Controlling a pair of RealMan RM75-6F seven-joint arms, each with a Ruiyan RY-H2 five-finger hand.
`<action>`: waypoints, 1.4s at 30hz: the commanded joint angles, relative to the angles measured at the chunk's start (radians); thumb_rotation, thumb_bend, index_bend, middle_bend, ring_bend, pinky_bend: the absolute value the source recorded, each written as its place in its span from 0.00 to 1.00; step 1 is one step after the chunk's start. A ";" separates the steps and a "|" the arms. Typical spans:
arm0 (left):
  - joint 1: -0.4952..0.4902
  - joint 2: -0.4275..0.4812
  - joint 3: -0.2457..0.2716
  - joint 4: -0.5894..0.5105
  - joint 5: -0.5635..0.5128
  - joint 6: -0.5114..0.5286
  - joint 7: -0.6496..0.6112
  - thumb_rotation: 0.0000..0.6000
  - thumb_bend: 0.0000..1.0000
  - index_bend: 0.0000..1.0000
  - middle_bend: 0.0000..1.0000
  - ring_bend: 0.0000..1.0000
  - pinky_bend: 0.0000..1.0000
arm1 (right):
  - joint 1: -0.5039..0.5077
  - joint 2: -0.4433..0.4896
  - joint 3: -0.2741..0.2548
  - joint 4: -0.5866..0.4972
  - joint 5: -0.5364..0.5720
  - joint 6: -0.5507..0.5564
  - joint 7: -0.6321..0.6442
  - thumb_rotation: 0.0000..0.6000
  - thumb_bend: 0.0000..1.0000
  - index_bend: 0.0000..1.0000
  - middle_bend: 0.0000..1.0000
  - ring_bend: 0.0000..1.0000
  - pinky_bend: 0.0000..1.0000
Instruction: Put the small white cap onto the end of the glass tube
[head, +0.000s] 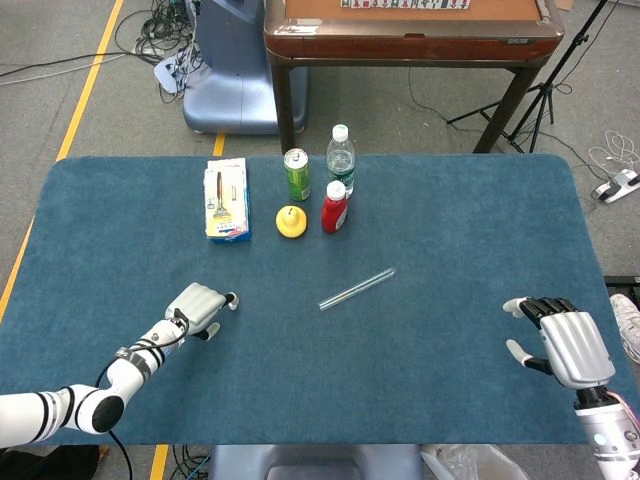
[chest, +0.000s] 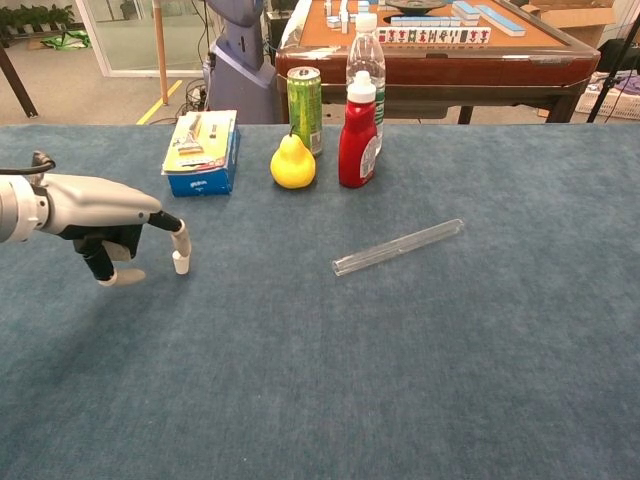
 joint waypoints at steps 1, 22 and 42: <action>0.002 0.006 0.002 -0.009 -0.001 0.007 0.006 1.00 0.40 0.24 1.00 1.00 1.00 | -0.002 0.001 -0.001 0.000 -0.001 0.002 0.002 1.00 0.24 0.38 0.43 0.40 0.40; 0.045 -0.044 -0.050 0.029 0.107 0.107 -0.046 1.00 0.37 0.24 0.99 1.00 1.00 | -0.011 0.003 -0.005 0.009 -0.008 0.009 0.018 1.00 0.24 0.38 0.44 0.42 0.39; 0.072 -0.176 -0.080 0.214 0.145 0.095 -0.054 1.00 0.29 0.41 1.00 1.00 1.00 | -0.011 -0.001 0.000 0.019 0.012 -0.002 0.021 1.00 0.24 0.38 0.45 0.43 0.40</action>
